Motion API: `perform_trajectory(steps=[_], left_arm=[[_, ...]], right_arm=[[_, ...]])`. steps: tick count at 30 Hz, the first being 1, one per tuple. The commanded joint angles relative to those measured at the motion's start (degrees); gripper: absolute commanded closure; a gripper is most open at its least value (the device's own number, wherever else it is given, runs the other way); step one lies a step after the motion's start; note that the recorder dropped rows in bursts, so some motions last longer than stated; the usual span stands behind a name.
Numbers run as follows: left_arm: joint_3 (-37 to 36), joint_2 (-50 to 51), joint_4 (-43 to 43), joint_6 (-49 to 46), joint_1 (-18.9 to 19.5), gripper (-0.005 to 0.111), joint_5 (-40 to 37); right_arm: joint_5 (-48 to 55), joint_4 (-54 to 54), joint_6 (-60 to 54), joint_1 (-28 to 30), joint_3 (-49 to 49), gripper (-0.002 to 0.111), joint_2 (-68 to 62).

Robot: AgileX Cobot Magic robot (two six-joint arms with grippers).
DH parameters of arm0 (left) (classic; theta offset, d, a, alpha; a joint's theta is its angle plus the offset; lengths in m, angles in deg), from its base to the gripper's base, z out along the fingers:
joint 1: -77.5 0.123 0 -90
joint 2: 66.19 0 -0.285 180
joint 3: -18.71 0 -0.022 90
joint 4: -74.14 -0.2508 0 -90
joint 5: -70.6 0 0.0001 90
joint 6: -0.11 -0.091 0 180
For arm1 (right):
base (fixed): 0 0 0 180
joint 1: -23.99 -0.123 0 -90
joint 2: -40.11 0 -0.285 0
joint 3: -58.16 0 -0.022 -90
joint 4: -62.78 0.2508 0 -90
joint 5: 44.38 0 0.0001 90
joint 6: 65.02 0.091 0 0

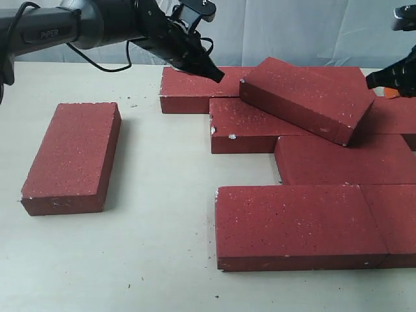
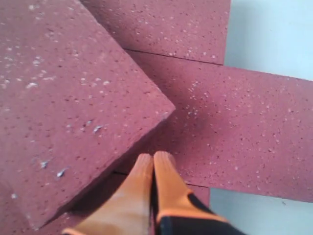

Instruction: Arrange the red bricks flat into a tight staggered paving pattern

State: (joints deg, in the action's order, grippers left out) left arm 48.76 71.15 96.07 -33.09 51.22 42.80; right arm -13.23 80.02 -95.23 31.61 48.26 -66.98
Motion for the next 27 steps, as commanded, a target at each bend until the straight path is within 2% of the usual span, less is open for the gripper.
perform_trajectory(steps=[1,8,11,18,22,27], left_arm=[[1.39,0.15,2.11,-0.39,-1.11,0.107,-0.89],[1.39,0.15,2.48,-0.39,-2.93,0.107,-1.17],[1.39,0.15,1.51,-0.39,-3.33,0.107,-3.56],[1.16,-3.54,-5.04,2.67,-2.79,0.107,-8.95],[-0.38,-9.12,-8.33,4.77,-1.88,0.107,-11.82],[-4.26,-14.76,-8.59,4.77,-1.64,0.107,-11.74]], right_arm=[[-9.75,-0.19,0.51,1.02,-0.3,0.109,-4.45],[-28.28,2.58,0.51,1.02,-0.19,0.109,-11.36],[-30.07,2.58,0.51,0.91,0.94,0.109,-13.82],[-9.21,2.37,-1.36,0.92,10.49,0.109,-18.14],[-2.82,2.37,-3.08,0.92,11.28,0.109,-17.62],[8.02,2.67,-5.23,0.34,11.28,0.109,-14.76]])
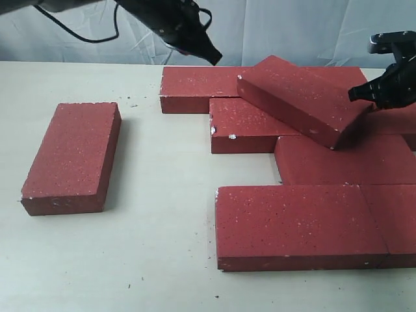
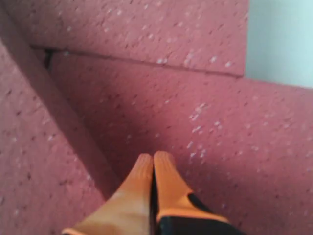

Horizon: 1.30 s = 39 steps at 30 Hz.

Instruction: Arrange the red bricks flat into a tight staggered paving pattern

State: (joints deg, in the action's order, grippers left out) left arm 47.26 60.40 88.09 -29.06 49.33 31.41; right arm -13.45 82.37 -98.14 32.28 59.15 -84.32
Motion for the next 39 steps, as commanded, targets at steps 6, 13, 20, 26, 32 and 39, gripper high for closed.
perform_trajectory(steps=[6,13,20,26,32,39], left_arm=[[-8.35,-5.86,-0.51,0.74,0.25,0.107,0.59],[-14.32,-2.93,4.45,0.74,0.25,0.107,4.93],[-13.08,3.3,10.39,-1.32,-0.47,0.107,8.87],[-10.44,6.39,13.05,-2.33,-2.18,0.107,9.53],[-8.6,7.17,14.69,-3.11,-4.12,0.107,9.48],[-7.19,9.53,17.57,-3.11,-4.34,0.107,8.83]], right_arm=[[18.51,8.25,-13.4,-4.61,0.26,0.109,5.59],[20.19,15.22,-21.21,-7.11,0.26,0.109,7.44],[2.92,15.49,-13.13,-7.7,0.26,0.109,3.21],[0.49,17.89,-13.28,-9.7,0.38,0.109,1.54],[0.22,17.98,-13.91,-11.81,0.38,0.109,1.54],[0.34,18.09,-13.91,-12.4,0.38,0.109,1.54]])
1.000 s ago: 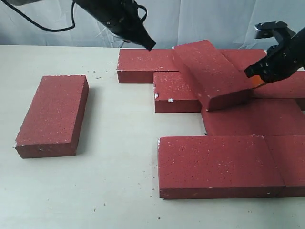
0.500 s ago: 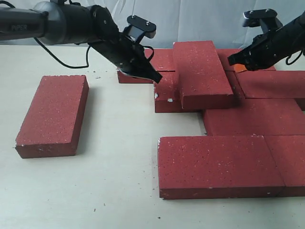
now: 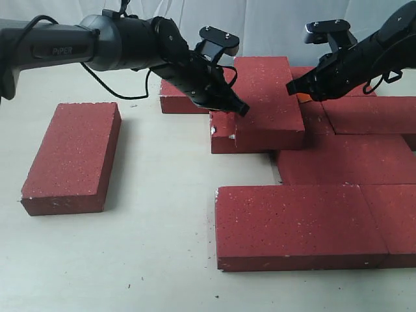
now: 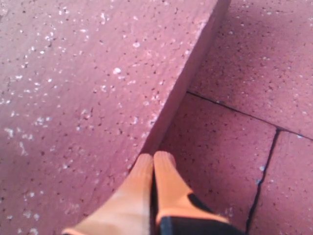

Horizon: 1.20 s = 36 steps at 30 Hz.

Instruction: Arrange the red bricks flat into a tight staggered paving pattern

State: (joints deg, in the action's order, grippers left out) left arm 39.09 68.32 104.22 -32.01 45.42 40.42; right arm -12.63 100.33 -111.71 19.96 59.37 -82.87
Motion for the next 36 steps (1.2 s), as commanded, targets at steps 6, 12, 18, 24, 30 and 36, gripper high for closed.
perform_trajectory(steps=[6,12,18,24,30,36], left_arm=[[1.25,2.3,1.11,-0.17,-1.11,0.107,3.42],[1.25,-0.57,0.76,-2.49,-1.2,0.107,3.64],[-0.99,-5.17,-0.97,-2.47,-1.2,0.107,1.79],[-12.08,-12.89,-2.17,-2.47,-0.47,0.107,8.39],[-23.8,-20.83,-0.9,-2.37,-0.43,0.107,12.52],[-40.22,-30.56,2.31,-2.37,-0.43,0.107,20.93]], right_arm=[[-0.21,0.79,-0.34,-0.08,0.15,0.109,0.09],[0.63,2.14,-1.36,-1.23,0.15,0.109,0.66],[0.63,1.37,-2.49,-5.61,0.15,0.109,4.09],[2.27,1.71,-2.49,-9.46,0.15,0.109,6.41],[1.76,2.22,-2.49,-14.24,0.15,0.109,6.58],[-1.04,1.98,-2.49,-21.92,0.15,0.109,6.58]])
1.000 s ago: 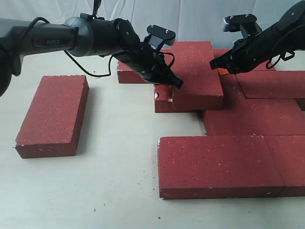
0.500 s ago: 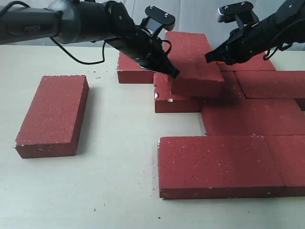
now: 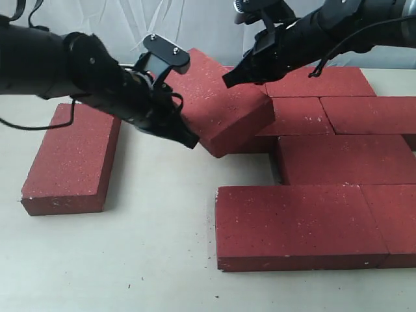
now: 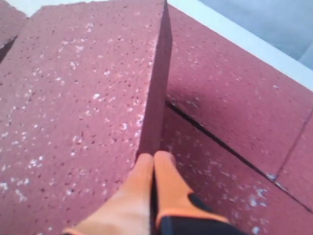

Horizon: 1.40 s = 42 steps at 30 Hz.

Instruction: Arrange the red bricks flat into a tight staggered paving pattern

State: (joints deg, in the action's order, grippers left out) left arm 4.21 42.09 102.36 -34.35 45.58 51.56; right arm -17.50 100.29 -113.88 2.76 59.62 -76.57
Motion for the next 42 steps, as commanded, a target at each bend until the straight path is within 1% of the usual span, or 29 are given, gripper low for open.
perform_trajectory(steps=[1,5,8,11,15,18,19,23,25,26,27,28,29,30,33,34,35,36,37,38,39,42], left_arm=[[-8.96,-6.14,4.95,-0.02,-0.59,0.107,11.89],[-16.46,-9.07,6.91,-0.02,-0.59,0.107,15.22],[-19.04,-9.07,6.91,-0.02,-0.59,0.107,15.22],[-20.48,-9.07,6.91,-0.02,-0.59,0.107,15.62],[-21.7,-9.07,6.91,-0.02,-0.59,0.107,17.44],[-21.7,-9.15,6.91,-0.02,0.07,0.107,18.14],[-21.7,-9.15,6.91,-0.02,0.82,0.107,18.0],[-21.7,-9.15,4.97,-0.27,1.55,0.107,14.05],[-21.7,-9.18,2.9,-0.27,1.55,0.107,12.51],[-21.7,-9.57,0.15,-0.27,1.65,0.107,12.0],[-21.7,-10.62,-0.38,-0.27,2.25,0.107,12.0],[-21.7,-11.51,-0.59,-0.27,2.36,0.107,11.81],[-21.7,-13.6,-0.89,-0.27,2.84,0.107,11.11],[-21.7,-14.88,-1.1,-0.27,3.06,0.107,9.99],[-21.7,-19.37,-6.38,-0.27,4.1,0.107,-2.01],[-21.7,-19.67,-7.42,-0.27,4.38,0.107,-3.32],[-21.7,-19.65,-9.25,-0.27,4.38,0.107,-2.71],[-21.7,-19.65,-10.66,-0.03,4.38,0.107,-0.39],[-21.7,-19.65,-11.05,1.75,5.32,0.107,6.04],[-21.7,-19.65,-11.16,2.36,6.29,0.107,9.31],[-21.7,-18.72,-11.16,2.35,9.35,0.107,16.06],[-21.32,-15.47,-9.55,2.52,14.11,0.107,24.48]], right_arm=[[3.29,2.02,-0.32,-6.38,-0.09,0.109,0.12],[0.86,2.02,-0.32,-10.06,-0.09,0.109,-2.37],[-0.75,1.62,-0.1,-11.43,-0.09,0.109,-4.55],[-0.9,1.62,-0.1,-12.06,-0.09,0.109,-5.74],[-4.74,1.81,-0.1,-14.43,0.18,0.109,-7.61],[-3.67,1.81,-0.1,-15.06,2.16,0.109,-8.49],[-3.19,1.28,-0.1,-15.06,2.61,0.109,-8.74],[-4.59,-4.75,-0.1,-14.75,2.77,0.109,-9.07],[-3.93,-10.17,0.02,-14.75,2.77,0.109,-9.07],[-3.03,-16.3,0.76,-14.75,2.77,0.109,-9.07],[-3.03,-22.32,4.28,-14.5,2.77,0.109,-8.96],[-3.25,-25.02,6.65,-14.05,2.77,0.109,-8.74],[-3.81,-30.08,11.91,-12.87,2.77,0.109,-8.3],[-3.93,-31.33,13.89,-12.09,2.77,0.109,-8.02],[0.85,-30.77,14.96,-10.43,2.77,0.109,-7.58],[1.98,-30.77,14.96,-10.43,2.77,0.109,-7.58],[2.72,-30.78,14.96,-10.43,2.77,0.109,-7.58],[3.3,-29.86,14.96,-10.43,2.77,0.109,-7.33],[5.04,-27.69,14.96,-10.43,2.77,0.109,-6.49],[7.05,-25.02,14.96,-10.58,2.77,0.109,-5.6],[13.12,-19.06,13.09,-11.05,2.77,0.109,-3.3],[24.34,-11.67,5.37,-11.98,2.64,0.109,-0.96]])
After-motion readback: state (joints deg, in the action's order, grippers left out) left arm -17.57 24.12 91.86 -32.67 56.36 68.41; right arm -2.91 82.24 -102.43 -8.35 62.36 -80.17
